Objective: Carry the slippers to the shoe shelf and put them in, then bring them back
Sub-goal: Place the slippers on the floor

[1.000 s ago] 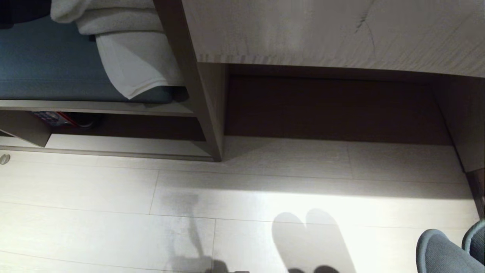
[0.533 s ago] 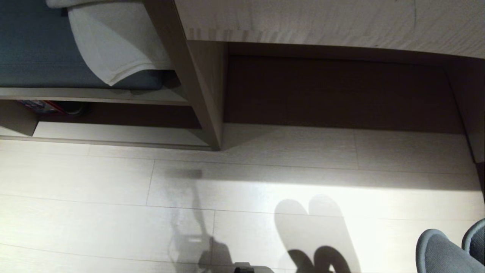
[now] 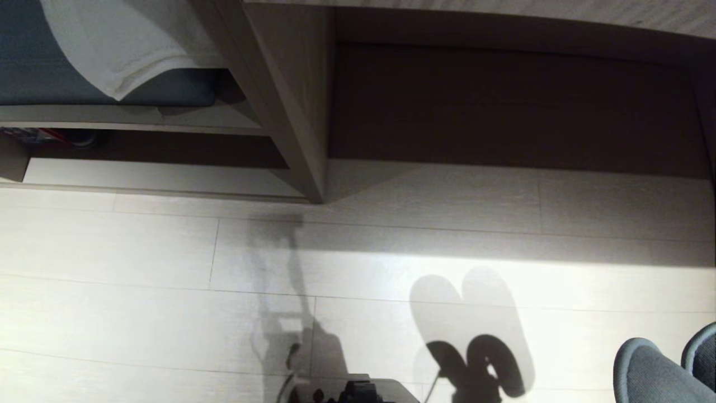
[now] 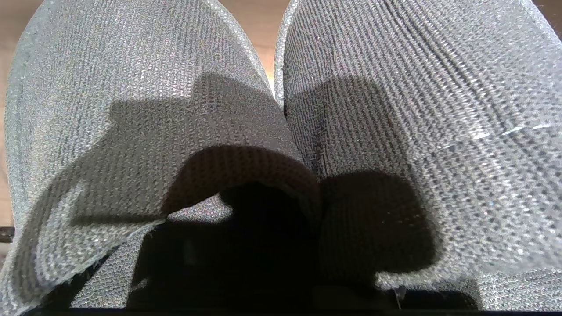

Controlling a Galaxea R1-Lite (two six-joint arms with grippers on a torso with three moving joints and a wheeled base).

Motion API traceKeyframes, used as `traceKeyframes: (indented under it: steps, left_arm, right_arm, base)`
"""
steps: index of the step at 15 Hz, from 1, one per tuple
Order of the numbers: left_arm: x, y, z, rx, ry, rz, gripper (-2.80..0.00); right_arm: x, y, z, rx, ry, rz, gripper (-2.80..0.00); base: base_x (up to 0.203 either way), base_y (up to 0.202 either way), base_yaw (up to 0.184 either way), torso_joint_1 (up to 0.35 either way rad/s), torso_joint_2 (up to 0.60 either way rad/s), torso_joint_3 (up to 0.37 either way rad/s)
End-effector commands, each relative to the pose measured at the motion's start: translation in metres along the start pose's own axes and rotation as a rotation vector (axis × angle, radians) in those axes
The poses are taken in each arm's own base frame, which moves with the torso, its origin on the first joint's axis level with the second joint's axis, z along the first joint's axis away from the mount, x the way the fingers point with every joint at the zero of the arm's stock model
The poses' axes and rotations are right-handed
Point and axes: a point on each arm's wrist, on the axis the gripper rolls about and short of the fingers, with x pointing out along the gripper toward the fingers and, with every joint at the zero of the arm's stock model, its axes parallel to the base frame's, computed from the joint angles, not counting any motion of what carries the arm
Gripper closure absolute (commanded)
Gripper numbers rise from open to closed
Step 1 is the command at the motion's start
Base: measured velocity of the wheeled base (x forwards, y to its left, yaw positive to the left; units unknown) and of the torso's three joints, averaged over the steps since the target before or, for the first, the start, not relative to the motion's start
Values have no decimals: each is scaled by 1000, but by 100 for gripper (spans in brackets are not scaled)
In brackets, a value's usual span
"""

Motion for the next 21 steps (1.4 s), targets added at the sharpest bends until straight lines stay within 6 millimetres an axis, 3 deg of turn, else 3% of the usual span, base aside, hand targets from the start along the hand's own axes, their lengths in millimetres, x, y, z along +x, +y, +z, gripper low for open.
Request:
traceKeyframes:
  steps: [1,21]
  left_arm:
    - [0,0,0,0,2,0,0]
    - [0,0,0,0,5,2,0]
  right_arm:
    - [0,0,0,-1,1,1,0]
    - [0,0,0,-1,1,1,0]
  base:
    - [0,0,0,6,2,-198]
    - [0,0,0,2,2,-197]
